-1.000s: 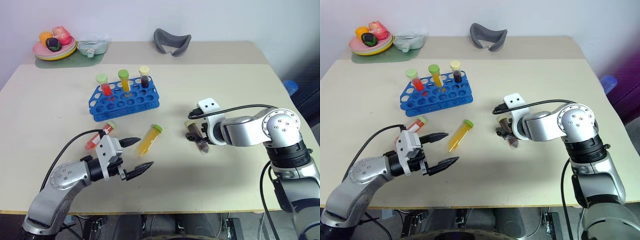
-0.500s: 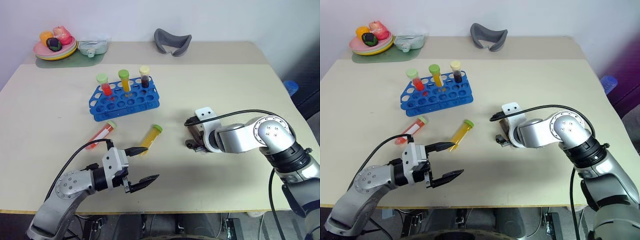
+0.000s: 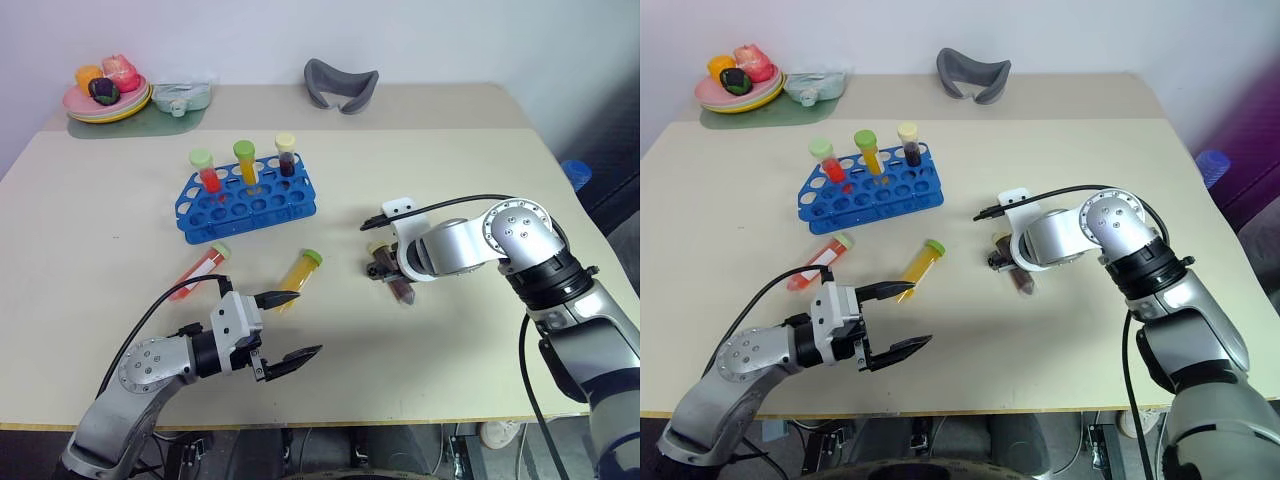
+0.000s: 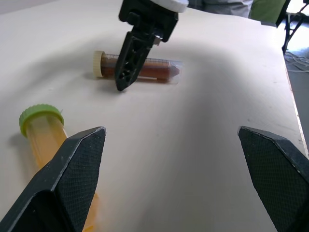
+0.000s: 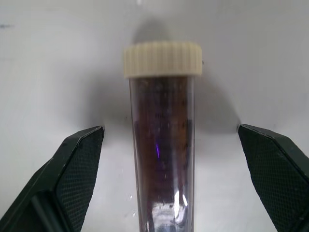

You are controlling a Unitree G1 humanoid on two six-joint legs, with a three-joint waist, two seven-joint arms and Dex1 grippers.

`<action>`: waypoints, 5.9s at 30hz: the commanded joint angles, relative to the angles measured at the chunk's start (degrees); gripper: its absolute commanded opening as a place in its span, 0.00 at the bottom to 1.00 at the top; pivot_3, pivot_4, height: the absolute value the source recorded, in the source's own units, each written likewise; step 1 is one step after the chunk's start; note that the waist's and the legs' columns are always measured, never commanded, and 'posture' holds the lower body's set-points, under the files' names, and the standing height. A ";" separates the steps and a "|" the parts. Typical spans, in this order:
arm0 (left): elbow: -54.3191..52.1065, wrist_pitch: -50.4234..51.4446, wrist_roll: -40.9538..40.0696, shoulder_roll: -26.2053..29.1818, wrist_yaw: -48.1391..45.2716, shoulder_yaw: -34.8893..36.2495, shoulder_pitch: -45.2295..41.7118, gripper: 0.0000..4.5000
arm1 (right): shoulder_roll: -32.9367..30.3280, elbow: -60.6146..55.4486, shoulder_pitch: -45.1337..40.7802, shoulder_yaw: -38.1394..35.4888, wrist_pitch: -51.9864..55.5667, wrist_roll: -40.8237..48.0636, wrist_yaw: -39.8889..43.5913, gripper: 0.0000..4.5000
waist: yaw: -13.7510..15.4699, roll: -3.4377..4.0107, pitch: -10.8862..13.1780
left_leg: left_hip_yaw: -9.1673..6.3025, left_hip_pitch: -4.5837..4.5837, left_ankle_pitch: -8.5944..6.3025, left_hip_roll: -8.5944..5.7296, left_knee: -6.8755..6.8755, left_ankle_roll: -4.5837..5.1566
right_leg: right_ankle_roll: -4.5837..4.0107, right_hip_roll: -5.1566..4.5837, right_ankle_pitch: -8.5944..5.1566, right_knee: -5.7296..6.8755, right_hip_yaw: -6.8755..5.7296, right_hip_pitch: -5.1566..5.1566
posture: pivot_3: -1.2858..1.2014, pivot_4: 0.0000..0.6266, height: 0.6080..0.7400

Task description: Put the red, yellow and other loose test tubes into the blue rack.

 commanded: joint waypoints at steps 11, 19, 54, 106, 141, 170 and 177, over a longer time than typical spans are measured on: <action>-0.92 -0.29 0.23 0.05 0.81 -0.14 -1.35 1.00 | 8.44 9.31 -3.56 -9.52 11.90 -24.21 12.87 1.00 | 0.09 0.05 -0.17 | 0.00 0.01 0.00 0.01 0.00 0.00 | -0.03 0.00 0.02 0.00 0.00 0.02 | 0.52 0.24 0.96; -0.22 -0.57 0.50 0.11 0.64 -0.34 -1.61 1.00 | 10.76 8.00 -0.01 -14.52 16.62 -21.58 10.25 1.00 | 0.19 0.05 -0.17 | 0.00 0.00 0.00 0.00 -0.03 0.00 | -0.03 0.01 0.02 -0.01 -0.01 0.01 | 0.52 0.24 0.96; 0.18 -0.23 0.75 0.56 0.41 0.33 -2.45 1.00 | 9.29 9.23 -2.11 -9.79 16.62 -13.28 7.92 0.47 | 0.06 0.04 -0.18 | -0.02 -0.01 -0.01 0.01 -0.05 0.03 | -0.03 0.02 0.02 -0.04 -0.01 0.00 | 0.52 0.24 0.96; 2.80 -0.55 2.95 -13.40 27.61 16.76 -7.12 1.00 | 44.60 38.16 -4.53 -23.85 -91.43 -90.36 79.32 0.19 | -1.30 0.14 -0.05 | 0.02 -0.10 0.26 -0.01 -0.09 -0.47 | 0.02 0.04 0.04 0.04 -0.04 -0.15 | 0.52 0.24 0.96; 6.93 -3.09 1.53 -13.47 22.77 17.16 -6.09 1.00 | 46.92 48.66 -6.04 -28.71 -98.83 -94.81 83.86 0.84 | -1.39 0.15 -0.05 | 0.02 -0.06 0.31 -0.01 -0.09 -0.56 | 0.02 0.09 0.04 0.07 -0.04 -0.14 | 0.52 0.24 0.96; 5.09 2.35 -0.39 -7.98 18.65 14.82 -6.65 1.00 | 11.14 -19.61 28.01 -24.46 -59.64 -83.73 107.89 0.98 | -0.87 0.14 -0.06 | -0.02 -0.01 0.30 -0.02 -0.08 -0.53 | 0.02 0.05 0.04 0.08 -0.02 -0.08 | 0.52 0.24 0.96; 2.87 8.27 -1.20 -7.09 18.88 12.65 -8.84 1.00 | 6.96 -25.37 32.27 -23.75 -56.28 -83.73 108.94 0.98 | -0.35 0.13 -0.06 | -0.03 0.04 0.29 -0.04 -0.05 -0.51 | 0.02 0.07 0.04 0.07 -0.01 -0.01 | 0.52 0.24 0.96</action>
